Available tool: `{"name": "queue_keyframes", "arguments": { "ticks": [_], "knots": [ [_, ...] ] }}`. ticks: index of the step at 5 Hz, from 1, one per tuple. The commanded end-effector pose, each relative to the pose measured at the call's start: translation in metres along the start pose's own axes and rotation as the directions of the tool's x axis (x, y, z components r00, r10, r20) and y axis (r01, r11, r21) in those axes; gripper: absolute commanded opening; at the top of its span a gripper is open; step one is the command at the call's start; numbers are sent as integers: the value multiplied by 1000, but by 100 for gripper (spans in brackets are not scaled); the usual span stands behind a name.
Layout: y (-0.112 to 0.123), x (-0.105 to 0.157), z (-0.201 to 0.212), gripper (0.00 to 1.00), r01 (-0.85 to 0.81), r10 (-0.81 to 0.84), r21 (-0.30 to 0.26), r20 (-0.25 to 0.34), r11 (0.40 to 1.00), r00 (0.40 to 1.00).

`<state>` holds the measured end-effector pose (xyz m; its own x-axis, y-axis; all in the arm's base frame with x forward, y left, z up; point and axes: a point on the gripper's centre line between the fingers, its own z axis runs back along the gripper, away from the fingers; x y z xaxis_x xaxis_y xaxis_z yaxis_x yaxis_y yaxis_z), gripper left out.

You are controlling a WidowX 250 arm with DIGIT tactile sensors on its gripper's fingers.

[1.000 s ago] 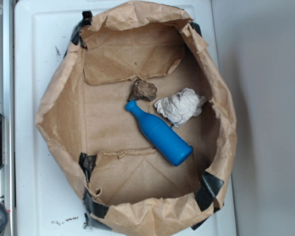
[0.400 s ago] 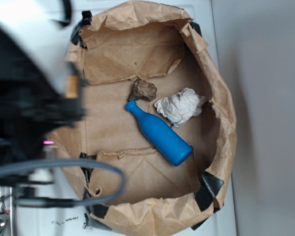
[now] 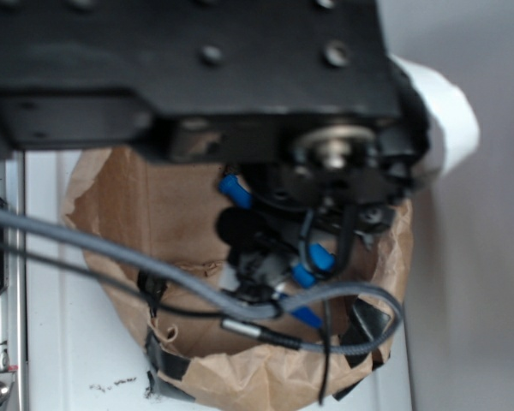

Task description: Grab the blue bottle.

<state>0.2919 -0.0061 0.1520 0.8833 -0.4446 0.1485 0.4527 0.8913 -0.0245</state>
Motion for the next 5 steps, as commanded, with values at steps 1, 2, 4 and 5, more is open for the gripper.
{"name": "queue_keyframes", "arguments": {
  "ticks": [1, 2, 4, 5],
  "knots": [
    [-47, -30, -31, 100, 181, -187, 88, 67, 980, 980],
    [-61, -38, -52, 100, 180, -183, 76, 23, 981, 983],
    [-60, -24, -88, 100, 117, -115, 60, -40, 991, 993],
    [-67, -25, -97, 100, 84, -82, 46, -56, 995, 995]
  ]
}}
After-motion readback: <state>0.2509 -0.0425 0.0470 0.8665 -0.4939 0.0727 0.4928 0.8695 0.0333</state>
